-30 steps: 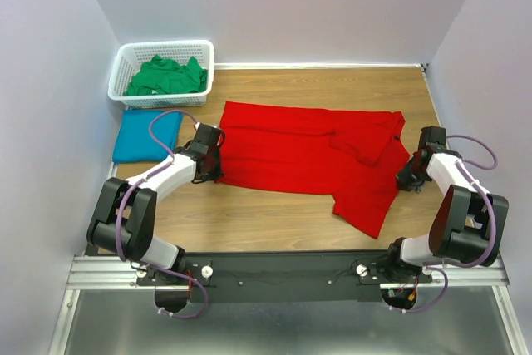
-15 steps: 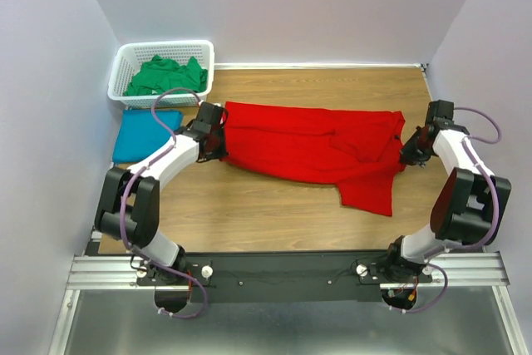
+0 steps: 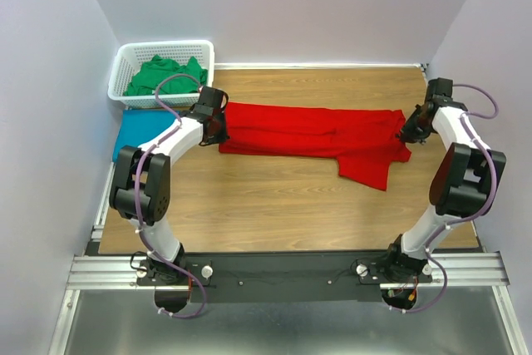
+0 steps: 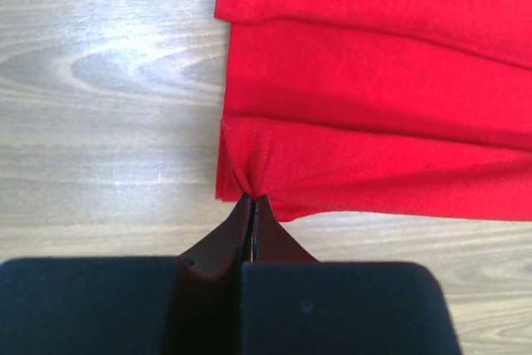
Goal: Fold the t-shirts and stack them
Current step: Fold the tshirt
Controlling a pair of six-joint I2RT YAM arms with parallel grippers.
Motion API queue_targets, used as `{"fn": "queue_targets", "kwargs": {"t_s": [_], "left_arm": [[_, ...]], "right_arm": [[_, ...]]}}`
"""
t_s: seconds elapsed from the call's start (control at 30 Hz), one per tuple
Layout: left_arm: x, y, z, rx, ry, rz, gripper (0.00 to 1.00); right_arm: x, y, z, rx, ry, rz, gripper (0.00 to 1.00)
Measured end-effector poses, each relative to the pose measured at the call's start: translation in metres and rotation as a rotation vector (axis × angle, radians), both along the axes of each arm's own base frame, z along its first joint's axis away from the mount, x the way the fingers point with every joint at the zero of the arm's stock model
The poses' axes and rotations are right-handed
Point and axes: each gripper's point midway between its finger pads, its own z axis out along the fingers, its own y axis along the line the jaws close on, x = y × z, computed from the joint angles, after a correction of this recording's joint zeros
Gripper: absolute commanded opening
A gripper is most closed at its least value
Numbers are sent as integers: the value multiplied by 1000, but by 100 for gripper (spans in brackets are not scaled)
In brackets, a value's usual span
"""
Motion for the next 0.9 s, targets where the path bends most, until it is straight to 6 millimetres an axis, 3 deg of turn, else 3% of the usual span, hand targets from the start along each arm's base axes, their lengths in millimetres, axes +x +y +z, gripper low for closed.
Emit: {"fn": "queue_targets", "kwargs": {"t_s": [0.23,0.47,0.9], "left_arm": [[6,0,-20,-2,28,4,0],[9,1,-29,-5,41,12,0],[18,-1,-30,-22,13,29,0]], "right_arm": [[28,3,-1,-5,-13,28,1],[44,1,-9,-12,-4,38,1],[53,-4,-35,-33,52,52,1]]}}
